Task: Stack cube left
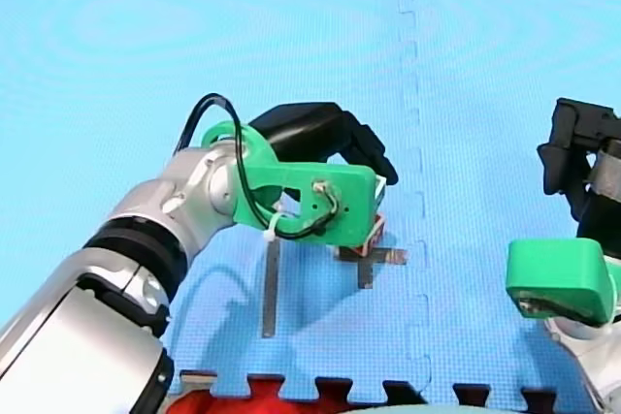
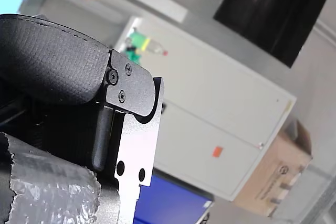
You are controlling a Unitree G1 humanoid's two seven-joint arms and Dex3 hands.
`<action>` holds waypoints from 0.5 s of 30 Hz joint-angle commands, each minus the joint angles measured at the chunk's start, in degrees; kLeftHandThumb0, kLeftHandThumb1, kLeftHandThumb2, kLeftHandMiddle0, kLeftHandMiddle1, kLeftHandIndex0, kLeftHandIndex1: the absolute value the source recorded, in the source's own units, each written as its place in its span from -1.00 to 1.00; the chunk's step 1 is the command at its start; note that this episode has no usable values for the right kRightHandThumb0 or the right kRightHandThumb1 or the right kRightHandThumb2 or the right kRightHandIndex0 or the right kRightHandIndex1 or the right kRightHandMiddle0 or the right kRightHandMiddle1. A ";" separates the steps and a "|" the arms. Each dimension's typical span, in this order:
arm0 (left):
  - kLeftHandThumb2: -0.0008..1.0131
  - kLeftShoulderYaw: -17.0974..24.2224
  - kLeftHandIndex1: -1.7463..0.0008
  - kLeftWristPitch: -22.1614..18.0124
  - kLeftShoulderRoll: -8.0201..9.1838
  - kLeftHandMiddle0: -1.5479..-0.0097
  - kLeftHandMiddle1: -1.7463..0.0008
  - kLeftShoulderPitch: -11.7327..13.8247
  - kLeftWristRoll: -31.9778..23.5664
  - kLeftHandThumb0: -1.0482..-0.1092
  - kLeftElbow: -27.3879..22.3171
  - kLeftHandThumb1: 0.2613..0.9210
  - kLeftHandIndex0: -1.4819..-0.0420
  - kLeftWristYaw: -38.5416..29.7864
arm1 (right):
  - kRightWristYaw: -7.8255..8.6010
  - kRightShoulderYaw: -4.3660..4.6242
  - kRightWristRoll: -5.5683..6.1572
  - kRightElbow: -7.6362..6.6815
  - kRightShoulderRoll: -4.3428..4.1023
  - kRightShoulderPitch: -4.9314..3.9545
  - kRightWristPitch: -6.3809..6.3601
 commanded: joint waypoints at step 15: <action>-1.00 0.70 0.99 1.60 0.19 -0.17 -0.89 -1.66 -0.99 0.19 0.37 0.59 -0.81 -5.04 | 0.18 -0.30 -0.22 -1.29 -0.13 -0.14 1.34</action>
